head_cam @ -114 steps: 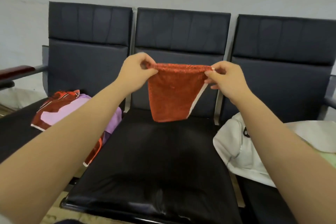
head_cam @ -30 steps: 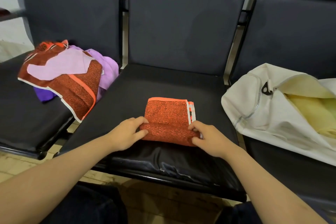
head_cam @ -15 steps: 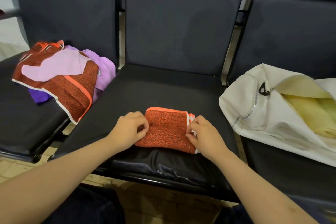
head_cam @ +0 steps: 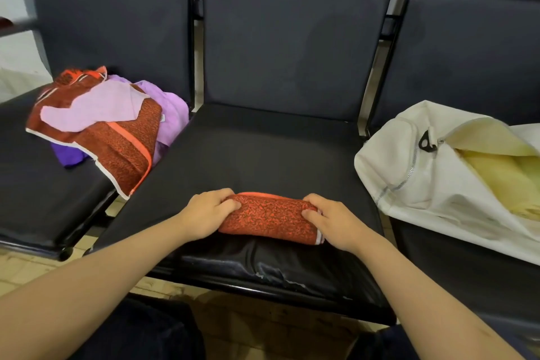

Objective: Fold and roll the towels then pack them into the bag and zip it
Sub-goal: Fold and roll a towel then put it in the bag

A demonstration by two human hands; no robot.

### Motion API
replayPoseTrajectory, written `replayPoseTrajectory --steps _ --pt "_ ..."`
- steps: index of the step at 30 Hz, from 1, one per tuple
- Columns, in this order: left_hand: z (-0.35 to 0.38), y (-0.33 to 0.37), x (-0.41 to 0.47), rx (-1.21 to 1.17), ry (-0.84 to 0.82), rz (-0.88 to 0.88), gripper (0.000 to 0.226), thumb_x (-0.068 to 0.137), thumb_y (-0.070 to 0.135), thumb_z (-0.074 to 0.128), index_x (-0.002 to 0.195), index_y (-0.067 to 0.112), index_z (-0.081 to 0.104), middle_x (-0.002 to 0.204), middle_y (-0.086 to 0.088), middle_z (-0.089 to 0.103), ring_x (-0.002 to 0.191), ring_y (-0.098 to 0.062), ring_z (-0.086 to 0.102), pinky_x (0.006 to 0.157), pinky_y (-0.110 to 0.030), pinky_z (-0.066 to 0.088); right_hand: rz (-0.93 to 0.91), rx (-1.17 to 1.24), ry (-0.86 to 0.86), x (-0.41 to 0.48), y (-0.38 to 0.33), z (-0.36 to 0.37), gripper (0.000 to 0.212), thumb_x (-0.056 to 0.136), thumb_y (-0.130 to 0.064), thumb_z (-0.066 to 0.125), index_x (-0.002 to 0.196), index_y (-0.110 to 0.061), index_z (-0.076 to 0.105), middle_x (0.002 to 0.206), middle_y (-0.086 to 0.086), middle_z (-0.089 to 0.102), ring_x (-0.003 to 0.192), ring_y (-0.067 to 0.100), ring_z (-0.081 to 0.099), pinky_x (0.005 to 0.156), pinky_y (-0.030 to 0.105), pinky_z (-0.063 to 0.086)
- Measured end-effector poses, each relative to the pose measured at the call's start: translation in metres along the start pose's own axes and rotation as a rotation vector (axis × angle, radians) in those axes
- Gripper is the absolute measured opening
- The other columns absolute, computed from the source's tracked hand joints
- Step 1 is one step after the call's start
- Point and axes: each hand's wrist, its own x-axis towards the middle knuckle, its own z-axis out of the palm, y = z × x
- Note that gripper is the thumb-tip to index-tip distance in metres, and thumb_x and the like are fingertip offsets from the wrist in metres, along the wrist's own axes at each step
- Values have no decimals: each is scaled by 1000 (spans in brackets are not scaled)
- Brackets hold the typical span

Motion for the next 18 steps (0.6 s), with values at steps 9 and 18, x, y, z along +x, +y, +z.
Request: replayPoseTrajectory --steps 9,18 --pt "16 -1 15 94 272 206 22 85 30 67 96 13 58 96 -4 50 84 -19 53 84 -27 41 -117 -328 158 11 4 6 15 92 -27 58 104 -22 52 103 -4 49 88 18 55 77 37 48" --pt "10 0 6 728 24 402 98 64 89 22 131 20 44 120 0 59 114 -19 53 103 -32 31 -139 -397 -65 5 9 7 65 80 -62 63 132 -27 46 121 -6 56 109 13 54 92 32 46"
